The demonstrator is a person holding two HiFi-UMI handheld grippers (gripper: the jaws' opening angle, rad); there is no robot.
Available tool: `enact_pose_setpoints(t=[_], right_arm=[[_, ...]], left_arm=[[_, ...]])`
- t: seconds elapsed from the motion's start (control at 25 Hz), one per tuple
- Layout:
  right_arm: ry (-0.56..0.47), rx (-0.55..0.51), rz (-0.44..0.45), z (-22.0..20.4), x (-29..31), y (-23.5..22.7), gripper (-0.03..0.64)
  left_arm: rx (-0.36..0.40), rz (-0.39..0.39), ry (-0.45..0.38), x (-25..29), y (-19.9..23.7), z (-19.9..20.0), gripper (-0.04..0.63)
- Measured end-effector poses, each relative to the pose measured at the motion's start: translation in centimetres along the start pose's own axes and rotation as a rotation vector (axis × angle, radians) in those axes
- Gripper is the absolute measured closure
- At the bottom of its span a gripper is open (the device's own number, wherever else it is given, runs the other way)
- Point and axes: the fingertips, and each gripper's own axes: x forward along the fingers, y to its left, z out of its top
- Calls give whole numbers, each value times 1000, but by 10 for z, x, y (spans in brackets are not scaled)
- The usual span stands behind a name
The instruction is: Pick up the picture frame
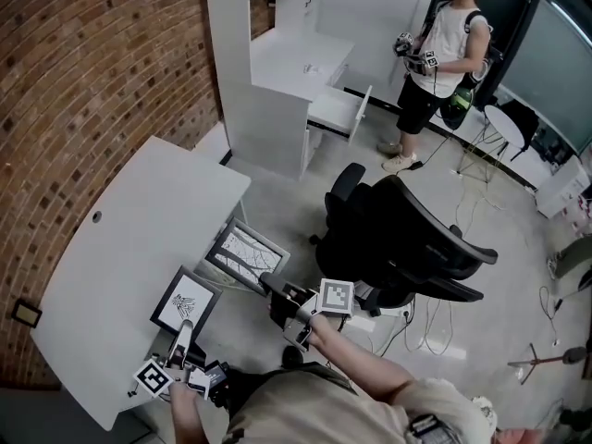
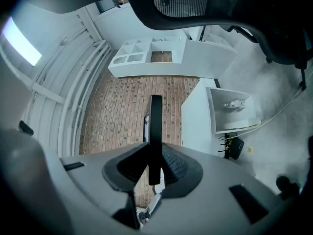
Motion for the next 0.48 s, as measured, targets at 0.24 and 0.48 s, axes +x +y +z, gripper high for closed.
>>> enact_pose_setpoints(t=[0.24, 0.48], right_arm=[[43, 8, -27, -6, -3, -6, 551], [98, 62, -69, -3, -2, -28, 551]], left_arm=[[-4, 15, -30, -8, -3, -5, 580], [118, -28, -85, -7, 14, 1, 580]])
